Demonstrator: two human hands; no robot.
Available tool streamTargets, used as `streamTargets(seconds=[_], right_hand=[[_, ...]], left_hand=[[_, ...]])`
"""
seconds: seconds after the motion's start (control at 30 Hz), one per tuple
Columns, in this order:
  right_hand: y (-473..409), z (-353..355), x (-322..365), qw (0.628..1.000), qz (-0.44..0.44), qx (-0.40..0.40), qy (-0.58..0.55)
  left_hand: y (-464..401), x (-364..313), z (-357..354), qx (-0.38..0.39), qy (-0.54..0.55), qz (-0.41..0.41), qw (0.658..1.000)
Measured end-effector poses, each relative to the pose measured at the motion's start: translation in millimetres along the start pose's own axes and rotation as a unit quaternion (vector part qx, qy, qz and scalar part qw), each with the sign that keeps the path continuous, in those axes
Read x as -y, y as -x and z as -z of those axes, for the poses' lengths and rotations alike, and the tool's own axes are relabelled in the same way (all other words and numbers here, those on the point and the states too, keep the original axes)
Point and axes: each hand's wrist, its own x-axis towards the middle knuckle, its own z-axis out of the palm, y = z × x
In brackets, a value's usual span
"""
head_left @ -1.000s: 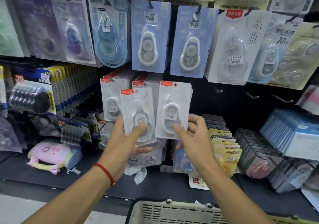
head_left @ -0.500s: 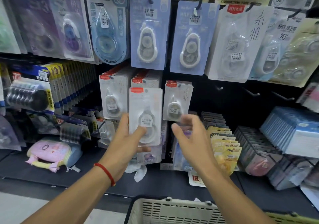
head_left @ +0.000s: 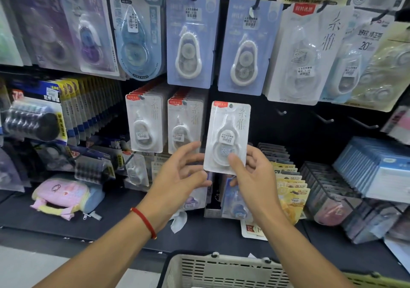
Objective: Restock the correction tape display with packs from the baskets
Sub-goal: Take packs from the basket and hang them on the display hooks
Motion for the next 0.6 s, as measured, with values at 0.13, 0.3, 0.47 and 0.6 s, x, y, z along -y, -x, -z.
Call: streamTargets(seconds=[0.13, 0.3, 0.47, 0.6], right_hand=[[2.0, 0.4, 1.3, 0.999, 0.030, -0.023, 0.006], [-4.3, 3.2, -14.5, 0.953, 0.035, -0.017, 0.300], [-23.0, -9.6, -23.5, 0.831, 0.310, 0.028, 0.460], [-62.6, -24.5, -26.7, 0.760, 0.254, 0.091, 0.591]], left_hand=[[-2.9, 1.6, 2.2, 0.009, 0.001, -0.003, 1.000], [-8.1, 7.5, 9.6, -0.008, -0.208, -0.040, 0.977], [-24.2, 16.3, 22.7, -0.031, -0.420, -0.104, 0.901], [-36.1, 29.5, 26.1, -0.007, -0.486, -0.127, 0.865]])
